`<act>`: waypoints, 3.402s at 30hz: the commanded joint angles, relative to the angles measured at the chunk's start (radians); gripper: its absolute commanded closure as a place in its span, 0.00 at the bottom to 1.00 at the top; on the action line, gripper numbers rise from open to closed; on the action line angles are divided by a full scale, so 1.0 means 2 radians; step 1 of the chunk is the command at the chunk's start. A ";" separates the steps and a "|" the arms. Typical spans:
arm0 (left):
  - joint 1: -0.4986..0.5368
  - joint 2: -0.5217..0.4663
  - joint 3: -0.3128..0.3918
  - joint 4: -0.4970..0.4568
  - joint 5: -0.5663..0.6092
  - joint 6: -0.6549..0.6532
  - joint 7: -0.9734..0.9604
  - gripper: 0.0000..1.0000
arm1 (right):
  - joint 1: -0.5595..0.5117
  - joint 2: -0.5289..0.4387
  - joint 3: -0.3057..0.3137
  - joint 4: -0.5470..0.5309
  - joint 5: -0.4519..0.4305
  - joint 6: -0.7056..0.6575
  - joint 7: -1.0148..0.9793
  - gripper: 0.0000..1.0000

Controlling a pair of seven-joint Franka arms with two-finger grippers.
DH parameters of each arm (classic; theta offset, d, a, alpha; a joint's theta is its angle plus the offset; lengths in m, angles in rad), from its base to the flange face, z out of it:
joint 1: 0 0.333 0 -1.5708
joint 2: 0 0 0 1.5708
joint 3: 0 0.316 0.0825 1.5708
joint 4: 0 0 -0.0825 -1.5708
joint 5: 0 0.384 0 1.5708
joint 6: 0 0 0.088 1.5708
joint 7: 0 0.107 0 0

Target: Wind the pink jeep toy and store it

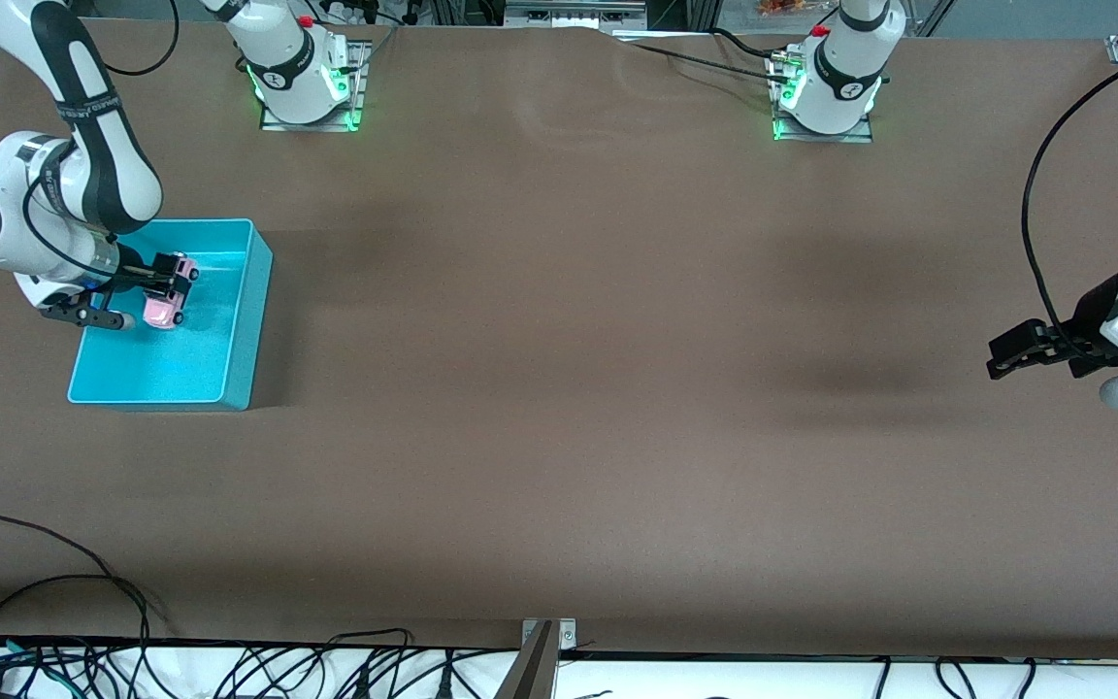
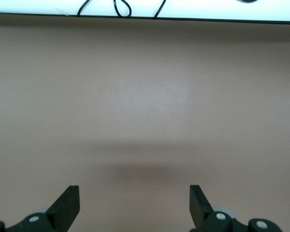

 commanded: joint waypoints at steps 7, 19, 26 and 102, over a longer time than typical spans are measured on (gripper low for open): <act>0.005 -0.005 -0.001 0.001 -0.009 0.003 0.009 0.00 | -0.005 0.014 0.001 -0.003 -0.011 0.008 -0.005 1.00; 0.006 -0.005 0.000 0.000 -0.007 0.000 0.009 0.00 | -0.012 0.019 0.001 -0.003 -0.011 0.006 -0.005 0.74; 0.006 -0.005 0.000 0.000 -0.007 0.000 0.009 0.00 | -0.015 0.019 0.001 -0.003 -0.012 0.005 -0.002 0.14; 0.002 -0.062 -0.018 -0.005 -0.007 -0.052 0.008 0.00 | 0.075 -0.070 0.045 0.364 0.069 -0.417 0.117 0.00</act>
